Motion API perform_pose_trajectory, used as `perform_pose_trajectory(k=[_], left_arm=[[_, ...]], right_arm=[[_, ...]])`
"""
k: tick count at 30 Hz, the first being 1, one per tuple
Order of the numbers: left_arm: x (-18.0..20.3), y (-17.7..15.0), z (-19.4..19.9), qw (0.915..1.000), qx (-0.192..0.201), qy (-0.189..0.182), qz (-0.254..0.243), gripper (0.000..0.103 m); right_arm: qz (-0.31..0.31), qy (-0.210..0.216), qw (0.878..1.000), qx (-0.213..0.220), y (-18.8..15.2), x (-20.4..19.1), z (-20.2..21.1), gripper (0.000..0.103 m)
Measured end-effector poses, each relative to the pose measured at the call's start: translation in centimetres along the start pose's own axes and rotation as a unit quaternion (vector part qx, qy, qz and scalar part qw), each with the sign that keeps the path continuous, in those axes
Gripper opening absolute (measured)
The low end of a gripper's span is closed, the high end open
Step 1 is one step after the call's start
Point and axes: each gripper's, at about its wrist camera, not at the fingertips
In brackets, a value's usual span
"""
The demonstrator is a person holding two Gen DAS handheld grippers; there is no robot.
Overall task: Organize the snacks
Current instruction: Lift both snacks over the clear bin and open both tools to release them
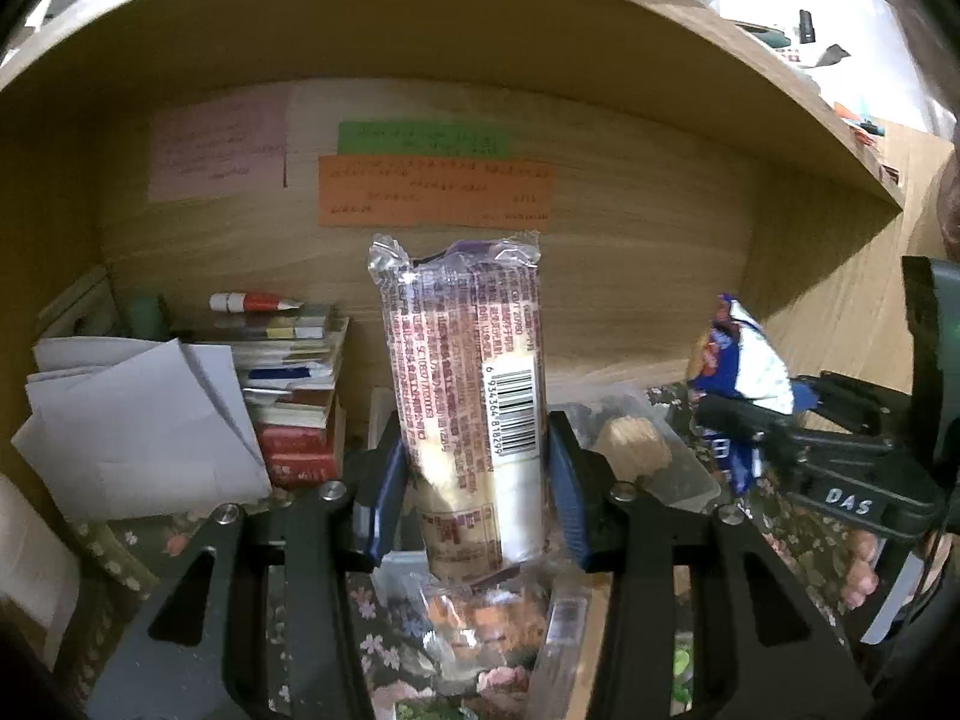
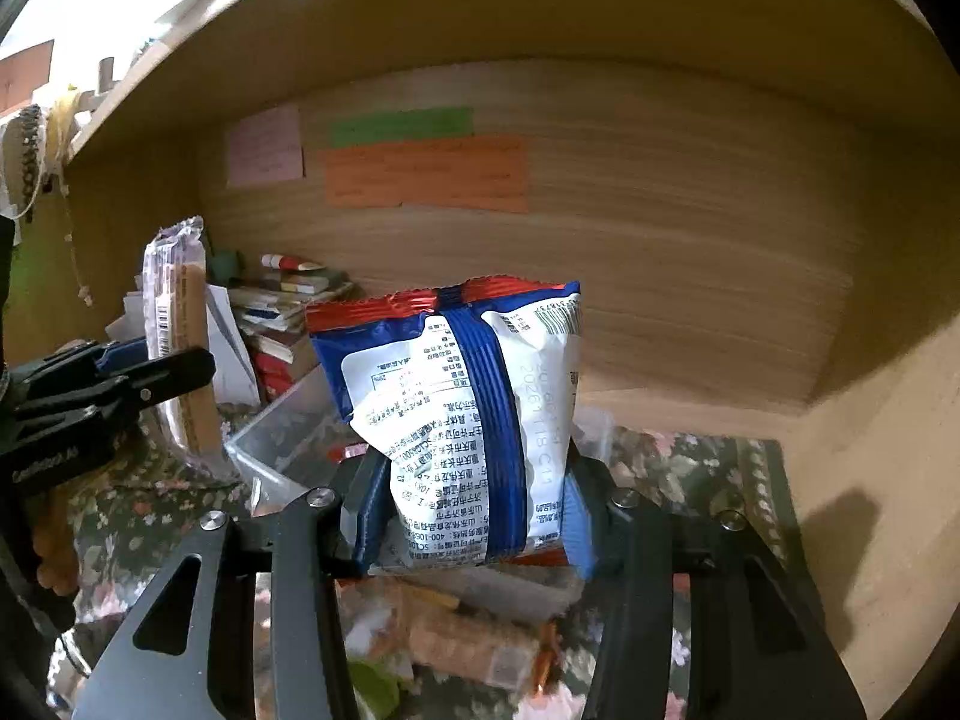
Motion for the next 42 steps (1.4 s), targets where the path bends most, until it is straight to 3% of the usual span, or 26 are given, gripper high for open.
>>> perform_pose_trajectory(k=[18, 31, 38, 42], left_arm=[[-1.8, -0.6, -7.6, 0.9983, -0.058, 0.009, 0.000, 0.044], [-1.4, -0.9, -9.4, 0.9961, -0.088, 0.004, 0.001, 0.046], [-1.0, -0.5, -7.3, 0.9976, -0.069, 0.006, -0.005, 0.053], [-0.7, 0.0, -4.8, 0.9988, -0.048, 0.007, -0.009, 0.058]], right_arm=[[0.021, 0.017, 0.996, -0.088, 0.2, -0.9, -7.5, 0.044], [0.026, 0.021, 0.992, -0.119, -0.1, -1.3, -9.2, 0.048], [0.028, 0.014, 0.996, -0.086, 0.3, -1.5, -6.8, 0.063], [0.030, 0.012, 0.998, -0.061, 0.7, -1.5, -4.5, 0.064]])
Point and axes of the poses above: each gripper's, at about its wrist camera, not at the fingertips, and z roughly against the way its jaws point, x to its right, y to its top, and after that the axes turned 2 degrees about -z, right-handed
